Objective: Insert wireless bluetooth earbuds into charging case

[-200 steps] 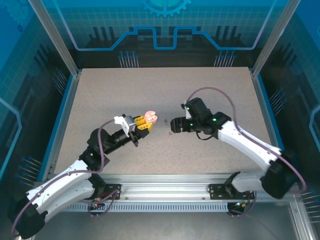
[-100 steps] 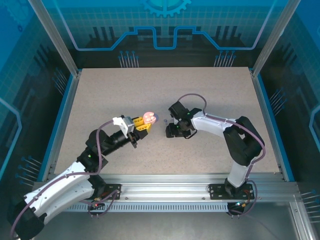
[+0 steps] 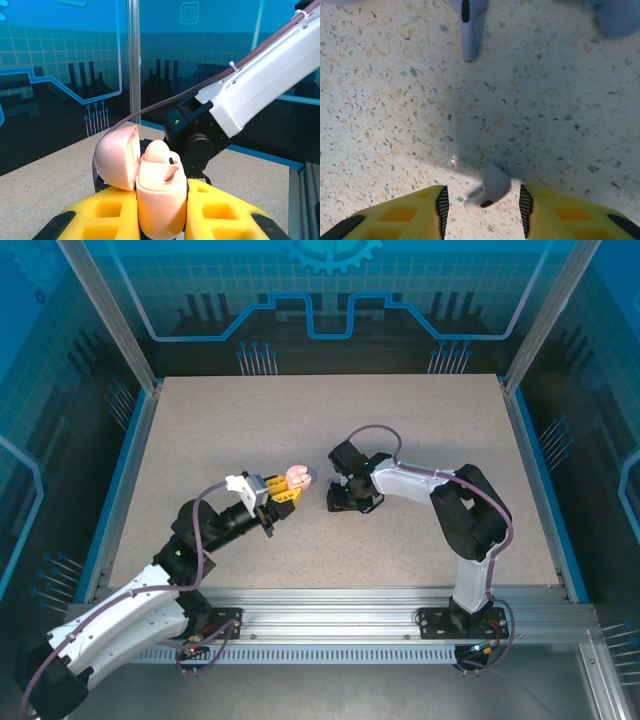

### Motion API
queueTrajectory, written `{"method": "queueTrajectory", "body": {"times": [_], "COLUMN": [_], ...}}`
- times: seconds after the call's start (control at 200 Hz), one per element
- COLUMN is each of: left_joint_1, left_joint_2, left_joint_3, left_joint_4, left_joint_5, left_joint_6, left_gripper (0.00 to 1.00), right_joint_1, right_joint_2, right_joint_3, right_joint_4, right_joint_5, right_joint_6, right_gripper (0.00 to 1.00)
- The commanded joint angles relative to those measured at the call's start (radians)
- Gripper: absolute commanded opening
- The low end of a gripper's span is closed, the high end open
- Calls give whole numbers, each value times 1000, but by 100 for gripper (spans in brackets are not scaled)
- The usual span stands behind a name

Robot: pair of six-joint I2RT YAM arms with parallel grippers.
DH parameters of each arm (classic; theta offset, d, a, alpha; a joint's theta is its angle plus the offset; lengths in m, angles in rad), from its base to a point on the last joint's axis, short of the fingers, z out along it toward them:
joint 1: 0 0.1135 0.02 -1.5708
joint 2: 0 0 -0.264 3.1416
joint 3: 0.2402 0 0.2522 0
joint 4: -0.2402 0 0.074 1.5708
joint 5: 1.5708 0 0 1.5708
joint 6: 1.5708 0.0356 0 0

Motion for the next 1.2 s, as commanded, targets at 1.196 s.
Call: {"method": "queueTrajectory", "body": {"times": [1.196], "left_joint_1": [-7], "left_joint_2": [-31], "left_joint_3": [-13], "left_joint_4": [-15], "left_joint_5": [-32], "left_joint_6": [20], "left_gripper": [7], "right_joint_1": [112], "right_joint_2": [213], "right_joint_3": [246], "right_joint_4": [-294], "right_joint_5": [152], "right_joint_6": [-143], "right_gripper": [35]}}
